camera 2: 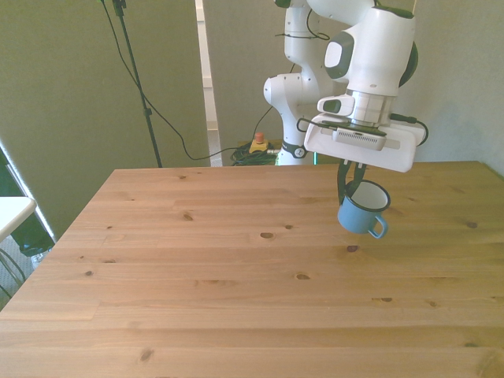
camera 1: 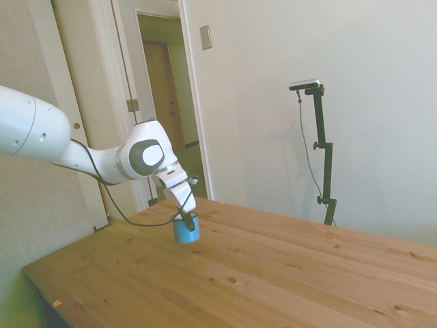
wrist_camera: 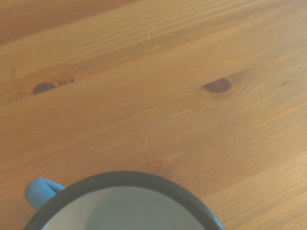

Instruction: Flip the mug upright

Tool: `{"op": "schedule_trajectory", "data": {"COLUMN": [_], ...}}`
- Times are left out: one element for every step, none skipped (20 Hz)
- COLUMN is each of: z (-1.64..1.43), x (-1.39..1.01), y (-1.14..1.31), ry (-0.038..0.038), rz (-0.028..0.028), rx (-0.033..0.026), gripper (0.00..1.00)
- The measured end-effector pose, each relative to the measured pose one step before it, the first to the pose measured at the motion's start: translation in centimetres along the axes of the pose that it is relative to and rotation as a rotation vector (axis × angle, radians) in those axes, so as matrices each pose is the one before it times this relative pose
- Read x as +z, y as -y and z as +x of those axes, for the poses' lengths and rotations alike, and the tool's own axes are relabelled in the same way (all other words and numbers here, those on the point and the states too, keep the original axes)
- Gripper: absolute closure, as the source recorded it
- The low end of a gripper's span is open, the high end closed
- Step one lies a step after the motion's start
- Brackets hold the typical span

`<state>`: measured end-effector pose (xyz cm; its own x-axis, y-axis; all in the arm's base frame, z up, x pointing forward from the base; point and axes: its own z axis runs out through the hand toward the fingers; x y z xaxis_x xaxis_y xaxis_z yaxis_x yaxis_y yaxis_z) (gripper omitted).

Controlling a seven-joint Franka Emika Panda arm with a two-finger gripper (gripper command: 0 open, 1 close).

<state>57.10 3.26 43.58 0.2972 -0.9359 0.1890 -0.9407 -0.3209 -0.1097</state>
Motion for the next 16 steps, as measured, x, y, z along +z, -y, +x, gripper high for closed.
{"op": "schedule_trajectory", "data": {"z": [-0.179,-0.158,-0.179,-0.166,-0.184,-0.174,-0.151,-0.129,-0.146,-0.137,-0.08,-0.043,0.007,0.036,0.008,-0.024], "x": [0.454,0.377,0.301,0.223,0.155,0.109,0.059,0.057,0.089,0.116,0.138,0.151,0.156,0.124,0.129,0.182], "y": [0.042,0.053,0.06,0.06,0.059,0.058,0.033,0.019,0.011,0.0,0.007,0.009,0.03,0.082,0.078,0.101], "ry": [0.01146,0.0045,0.00184,0.00132,0.00099,0.00077,0.00055,-0.0001,-0.00024,0.00027,-0.00048,-0.00256,-0.00593,-0.01263,-0.009,-0.00329], "rz": [-0.00602,-0.00559,-0.00424,-0.00215,-0.0009,0.00036,-0.00013,-0.00083,-0.00152,-0.00206,-0.00229,-0.0022,-0.00122,0.00065,0.00014,-0.00142], "rx": [0.01032,0.01661,0.02117,0.0207,0.01799,0.01924,0.02105,0.01934,0.02444,0.02215,0.01888,0.01761,0.01309,0.01173,0.00809,0.0062], "gripper": [1.0,1.0,1.0,1.0,1.0,1.0,1.0,1.0,1.0,1.0,1.0,1.0,1.0,1.0,1.0,1.0]}}
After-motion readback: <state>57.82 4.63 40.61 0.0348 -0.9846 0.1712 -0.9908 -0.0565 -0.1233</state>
